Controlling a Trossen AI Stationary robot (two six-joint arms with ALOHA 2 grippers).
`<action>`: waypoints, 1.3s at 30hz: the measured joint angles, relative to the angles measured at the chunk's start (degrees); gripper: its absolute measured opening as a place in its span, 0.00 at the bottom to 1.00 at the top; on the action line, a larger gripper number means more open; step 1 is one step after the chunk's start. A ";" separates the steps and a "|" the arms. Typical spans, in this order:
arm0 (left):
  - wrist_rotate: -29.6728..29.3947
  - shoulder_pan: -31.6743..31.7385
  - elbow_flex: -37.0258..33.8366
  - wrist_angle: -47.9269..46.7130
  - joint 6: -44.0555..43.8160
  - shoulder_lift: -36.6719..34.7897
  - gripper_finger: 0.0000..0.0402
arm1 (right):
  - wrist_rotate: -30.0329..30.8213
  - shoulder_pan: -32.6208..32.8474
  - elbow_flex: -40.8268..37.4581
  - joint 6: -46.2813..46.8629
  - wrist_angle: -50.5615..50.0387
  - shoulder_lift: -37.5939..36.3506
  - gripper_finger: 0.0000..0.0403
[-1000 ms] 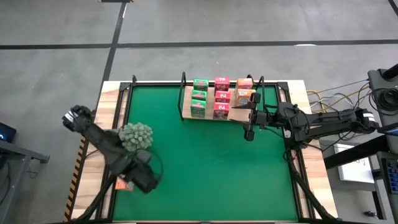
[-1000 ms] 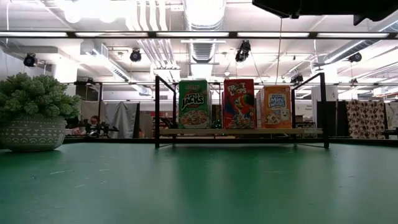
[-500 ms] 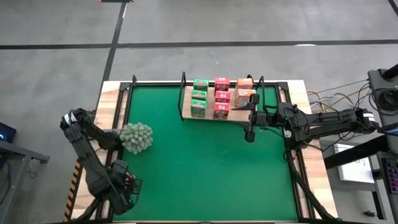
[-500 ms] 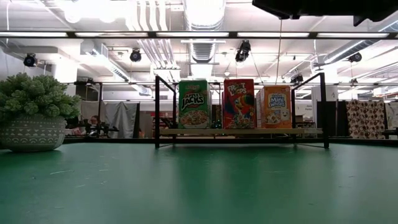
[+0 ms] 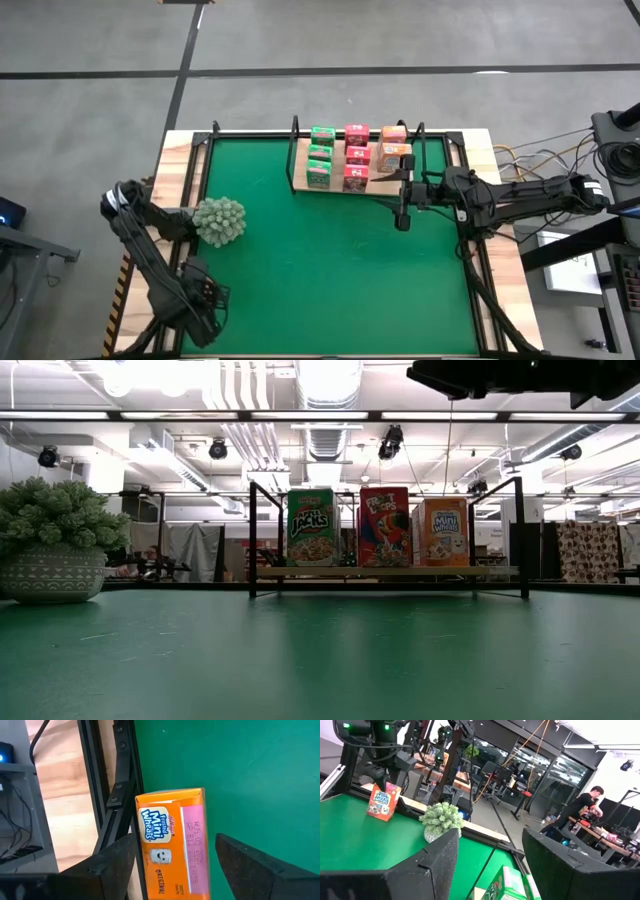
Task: Stack cereal on shelf
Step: Put the orange cereal box on the shelf aligned with the other orange cereal boxes
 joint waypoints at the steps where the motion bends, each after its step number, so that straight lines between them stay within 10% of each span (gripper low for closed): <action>1: 0.00 0.00 0.00 0.00 0.06 0.36 0.63 | 0.00 0.00 -0.06 0.14 0.03 0.00 0.52; 15: 0.04 0.00 0.00 0.10 1.37 1.64 0.40 | 0.01 0.00 -0.23 0.06 -0.03 0.00 0.52; 31: -0.40 0.07 6.95 0.88 7.25 1.36 0.38 | 0.04 0.00 -0.26 -0.75 -2.37 -1.43 0.52; 39: -31.00 2.40 14.40 1.02 20.06 1.34 0.38 | 0.03 0.00 -0.26 -2.69 -6.90 -7.25 0.52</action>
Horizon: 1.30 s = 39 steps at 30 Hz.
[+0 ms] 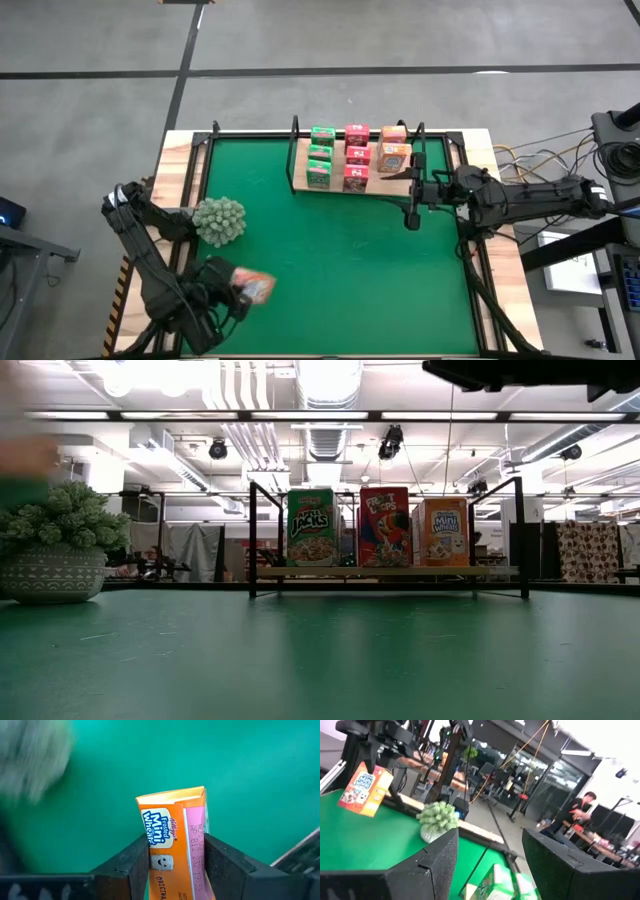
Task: Stack cereal on shelf
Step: Put the orange cereal box on the shelf aligned with the other orange cereal boxes
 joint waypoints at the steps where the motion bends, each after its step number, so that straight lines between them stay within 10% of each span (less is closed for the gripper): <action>1: -3.79 0.83 0.78 0.02 2.73 0.00 0.38 | 0.01 0.00 0.00 -0.29 -0.23 -0.89 0.52; 9: -19.13 10.56 4.46 6.13 34.34 -0.02 0.38 | -7.43 -0.02 0.00 -2.84 -0.66 -6.17 0.52; 20: -20.25 23.54 4.44 29.52 86.83 -0.04 0.38 | -10.53 -0.02 -0.33 -3.75 -0.53 -9.81 0.52; 39: -20.06 32.18 4.35 46.80 110.85 -0.04 0.38 | -10.53 -0.02 -1.97 2.67 -5.55 -16.13 0.52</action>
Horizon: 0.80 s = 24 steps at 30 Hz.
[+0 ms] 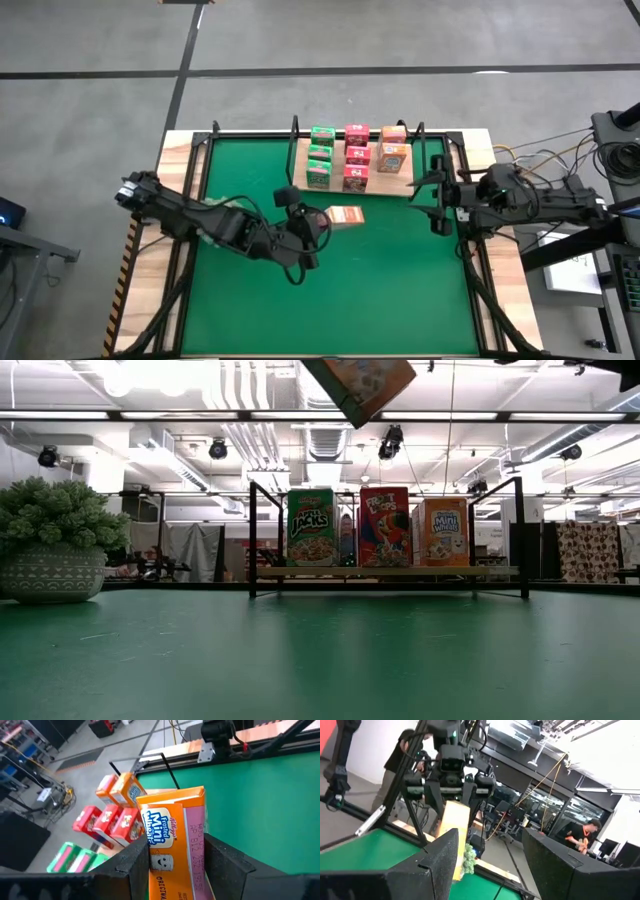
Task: Stack cereal on shelf
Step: Put the orange cereal box on the shelf aligned with the other orange cereal boxes
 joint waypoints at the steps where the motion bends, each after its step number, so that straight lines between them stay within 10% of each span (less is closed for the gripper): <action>1: 0.04 0.38 -0.02 0.45 0.83 0.00 0.38 | 0.00 0.00 0.00 0.62 -0.60 -0.81 0.52; 24: 12.59 13.44 -1.20 20.96 16.32 0.00 0.38 | -5.59 0.15 -0.69 6.20 -9.63 -11.23 0.52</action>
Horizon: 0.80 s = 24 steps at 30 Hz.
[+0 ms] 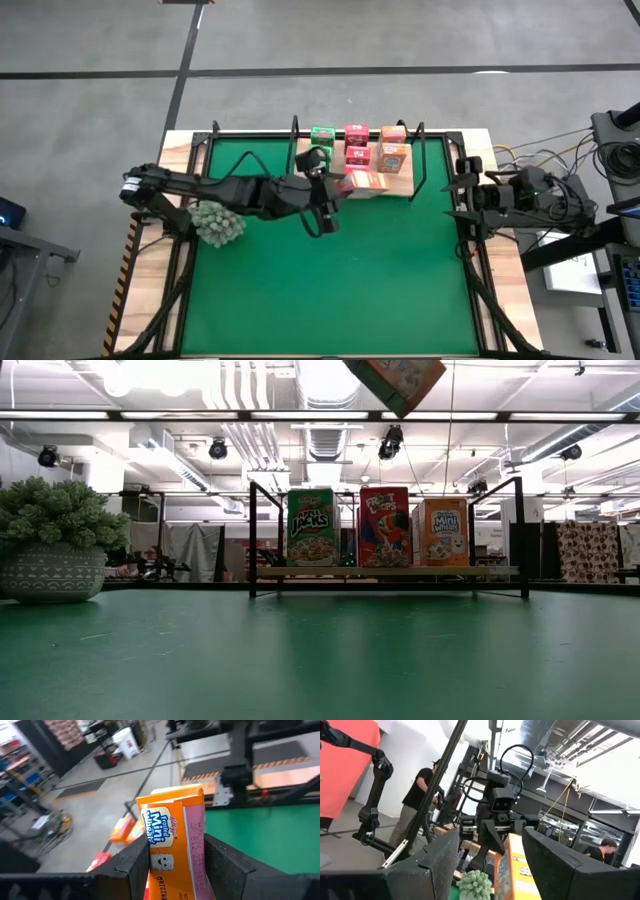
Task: Stack cereal on shelf
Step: Put the orange cereal box on the shelf aligned with the other orange cereal boxes
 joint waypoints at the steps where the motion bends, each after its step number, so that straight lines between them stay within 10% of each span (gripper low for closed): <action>1: 1.57 0.36 -0.04 0.54 0.34 0.00 0.38 | 0.02 0.02 -0.23 -0.03 -0.06 -0.47 0.52; 24: 13.43 5.22 -4.20 16.95 3.97 0.06 0.38 | 0.06 0.00 -2.42 -1.48 -0.43 -9.02 0.52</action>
